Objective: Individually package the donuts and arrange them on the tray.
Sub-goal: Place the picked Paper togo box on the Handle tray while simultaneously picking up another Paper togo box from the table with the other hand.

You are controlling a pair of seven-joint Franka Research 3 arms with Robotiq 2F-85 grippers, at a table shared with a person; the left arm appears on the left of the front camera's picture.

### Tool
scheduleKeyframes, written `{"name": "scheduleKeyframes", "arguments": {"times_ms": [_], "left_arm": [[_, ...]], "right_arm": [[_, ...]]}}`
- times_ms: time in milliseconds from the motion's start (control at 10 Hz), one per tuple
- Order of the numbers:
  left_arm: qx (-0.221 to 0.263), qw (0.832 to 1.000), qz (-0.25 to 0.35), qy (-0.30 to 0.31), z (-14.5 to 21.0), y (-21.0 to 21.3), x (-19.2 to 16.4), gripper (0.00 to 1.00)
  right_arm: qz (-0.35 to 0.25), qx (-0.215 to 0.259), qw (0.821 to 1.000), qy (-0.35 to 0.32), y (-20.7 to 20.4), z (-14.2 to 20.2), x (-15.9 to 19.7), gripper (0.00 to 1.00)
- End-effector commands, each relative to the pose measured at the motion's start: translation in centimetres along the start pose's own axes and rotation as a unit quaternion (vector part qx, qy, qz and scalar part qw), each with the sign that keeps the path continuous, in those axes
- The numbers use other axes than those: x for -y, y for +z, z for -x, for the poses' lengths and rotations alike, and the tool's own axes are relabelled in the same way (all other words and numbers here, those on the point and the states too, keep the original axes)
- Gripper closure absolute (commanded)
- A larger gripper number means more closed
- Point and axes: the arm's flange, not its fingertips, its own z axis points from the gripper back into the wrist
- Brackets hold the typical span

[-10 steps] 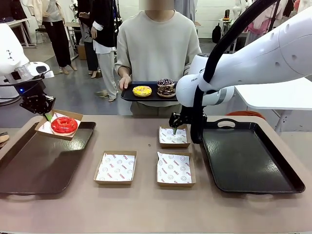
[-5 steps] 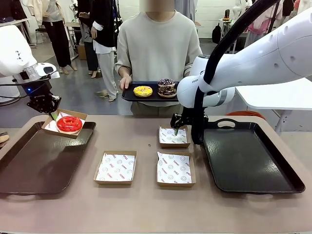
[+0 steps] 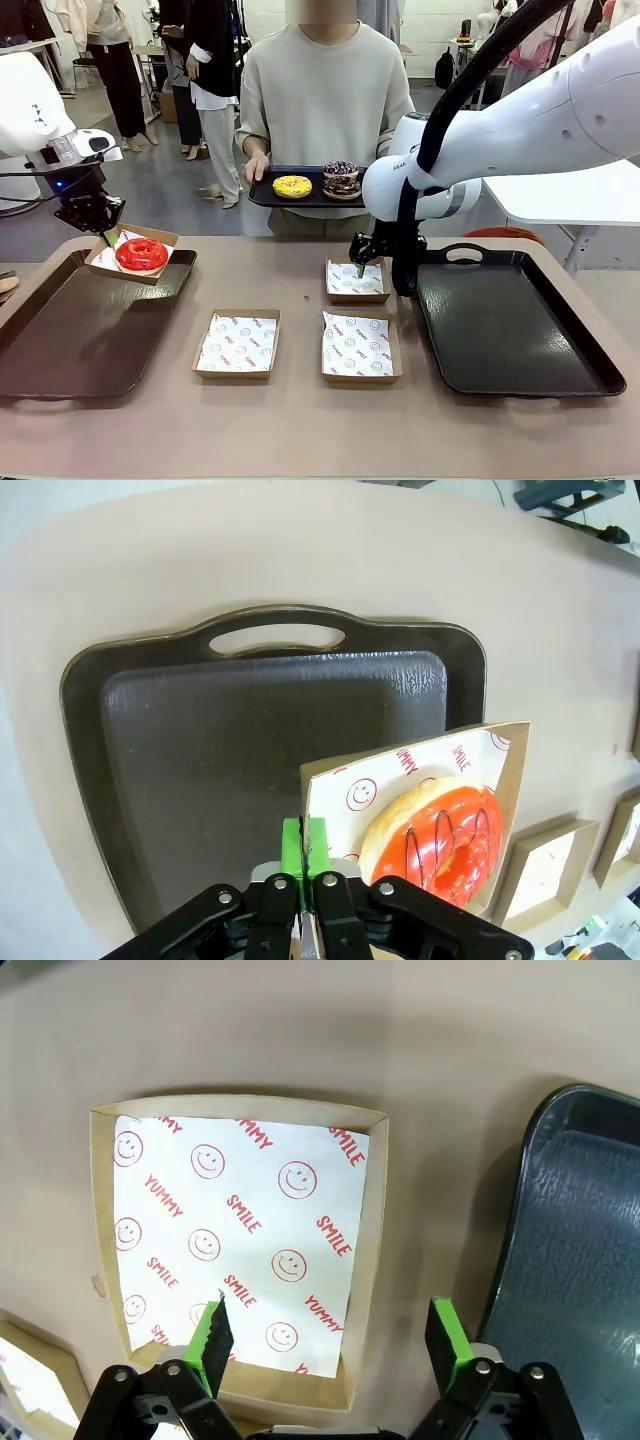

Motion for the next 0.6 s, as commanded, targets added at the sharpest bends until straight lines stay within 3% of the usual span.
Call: {"name": "scheduleKeyframes", "arguments": {"times_ms": [0,500], "left_arm": [[0.000,1.000,0.000,0.000,0.0,0.0,0.0,0.99],[-0.017,0.999,-0.044,0.004,-2.2,-1.7,1.0,0.99]], "right_arm": [[0.000,0.000,1.000,0.000,0.0,0.0,-0.1,0.00],[0.011,0.001,1.000,0.004,-0.5,-0.2,-0.2,0.00]]}}
